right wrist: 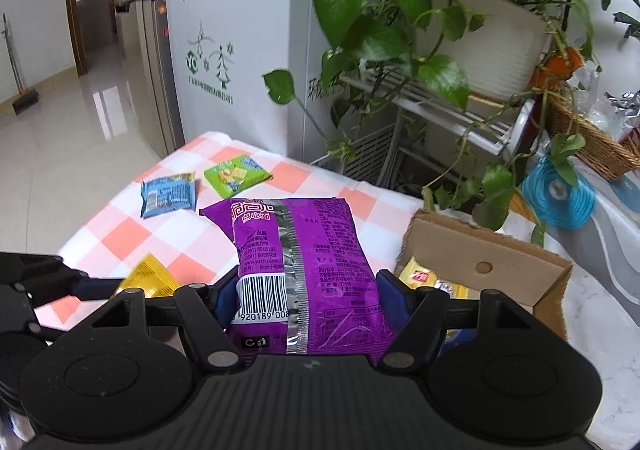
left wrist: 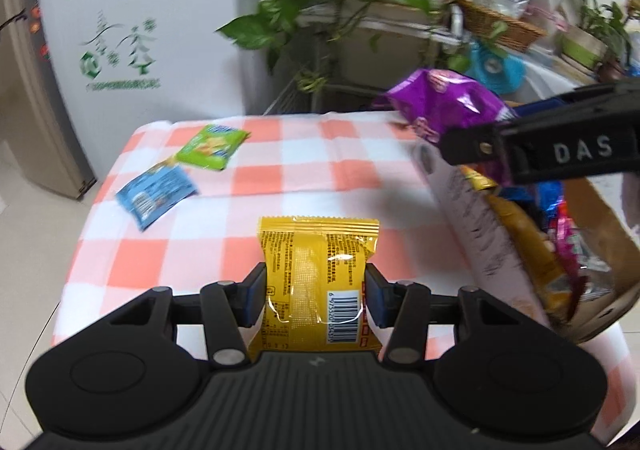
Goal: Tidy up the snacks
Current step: 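Carry the purple bag with the right tool while the left carries the yellow bag to the box, then open the right tool over the box while the left tool releases the yellow bag into it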
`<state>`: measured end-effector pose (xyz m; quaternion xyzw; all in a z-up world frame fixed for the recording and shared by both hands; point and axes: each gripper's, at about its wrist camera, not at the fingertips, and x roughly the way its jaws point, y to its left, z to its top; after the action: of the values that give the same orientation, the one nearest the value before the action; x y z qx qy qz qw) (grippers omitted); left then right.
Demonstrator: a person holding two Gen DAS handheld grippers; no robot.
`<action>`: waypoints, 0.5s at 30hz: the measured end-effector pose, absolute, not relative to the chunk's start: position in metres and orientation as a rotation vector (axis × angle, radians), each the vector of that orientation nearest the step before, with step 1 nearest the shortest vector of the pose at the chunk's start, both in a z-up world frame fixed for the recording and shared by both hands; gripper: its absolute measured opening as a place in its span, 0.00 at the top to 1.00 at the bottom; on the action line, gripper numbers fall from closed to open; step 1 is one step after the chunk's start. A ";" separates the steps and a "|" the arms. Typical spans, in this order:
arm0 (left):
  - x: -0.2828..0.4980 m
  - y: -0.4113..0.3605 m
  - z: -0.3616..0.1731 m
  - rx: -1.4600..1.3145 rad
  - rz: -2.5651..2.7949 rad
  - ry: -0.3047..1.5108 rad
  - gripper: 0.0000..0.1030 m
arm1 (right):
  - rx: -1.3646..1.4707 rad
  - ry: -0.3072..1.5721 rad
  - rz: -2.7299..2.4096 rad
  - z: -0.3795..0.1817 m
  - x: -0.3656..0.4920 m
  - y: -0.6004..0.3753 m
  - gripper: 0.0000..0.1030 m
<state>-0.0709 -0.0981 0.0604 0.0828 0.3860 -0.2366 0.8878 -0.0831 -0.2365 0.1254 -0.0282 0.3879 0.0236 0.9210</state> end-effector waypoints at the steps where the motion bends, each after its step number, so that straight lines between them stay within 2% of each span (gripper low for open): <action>1: -0.073 -0.104 0.063 0.172 -0.504 0.800 0.53 | -0.053 0.791 0.050 0.128 -0.085 -0.241 0.27; 15: -0.109 -0.190 0.090 0.184 -0.726 0.751 0.53 | 0.057 0.699 -0.044 0.159 -0.115 -0.312 0.27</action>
<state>-0.1089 -0.1897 0.0902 0.0879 0.3581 -0.3460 0.8627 -0.1147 -0.3117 0.1587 0.0280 0.3423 -0.0216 0.9389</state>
